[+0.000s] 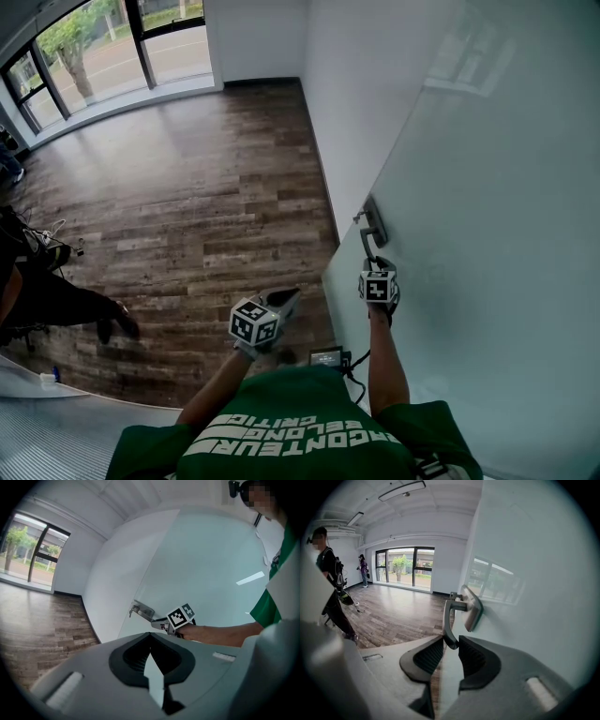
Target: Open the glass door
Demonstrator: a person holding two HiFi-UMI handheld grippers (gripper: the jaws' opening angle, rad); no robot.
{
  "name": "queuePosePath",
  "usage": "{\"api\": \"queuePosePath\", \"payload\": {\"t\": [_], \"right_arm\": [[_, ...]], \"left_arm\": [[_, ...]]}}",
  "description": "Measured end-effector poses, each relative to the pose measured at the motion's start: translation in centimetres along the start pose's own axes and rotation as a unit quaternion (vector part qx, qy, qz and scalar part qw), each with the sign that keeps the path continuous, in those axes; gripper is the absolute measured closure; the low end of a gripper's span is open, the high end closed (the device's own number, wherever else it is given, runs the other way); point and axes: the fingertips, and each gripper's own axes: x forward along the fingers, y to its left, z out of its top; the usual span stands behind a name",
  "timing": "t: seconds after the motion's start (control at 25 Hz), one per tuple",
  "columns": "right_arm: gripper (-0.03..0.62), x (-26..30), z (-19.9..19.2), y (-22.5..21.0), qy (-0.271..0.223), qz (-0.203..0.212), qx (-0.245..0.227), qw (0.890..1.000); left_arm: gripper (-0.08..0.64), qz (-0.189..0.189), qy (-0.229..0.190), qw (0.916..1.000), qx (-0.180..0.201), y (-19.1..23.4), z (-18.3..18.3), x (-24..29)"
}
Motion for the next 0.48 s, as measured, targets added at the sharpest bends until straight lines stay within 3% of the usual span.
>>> {"api": "queuePosePath", "payload": {"t": [0.48], "right_arm": [[0.505,0.03,-0.46,-0.35,-0.008,-0.010,0.006,1.000]], "left_arm": [[0.545,0.020,-0.005,0.9998,-0.004,0.24,-0.24,0.60]]}}
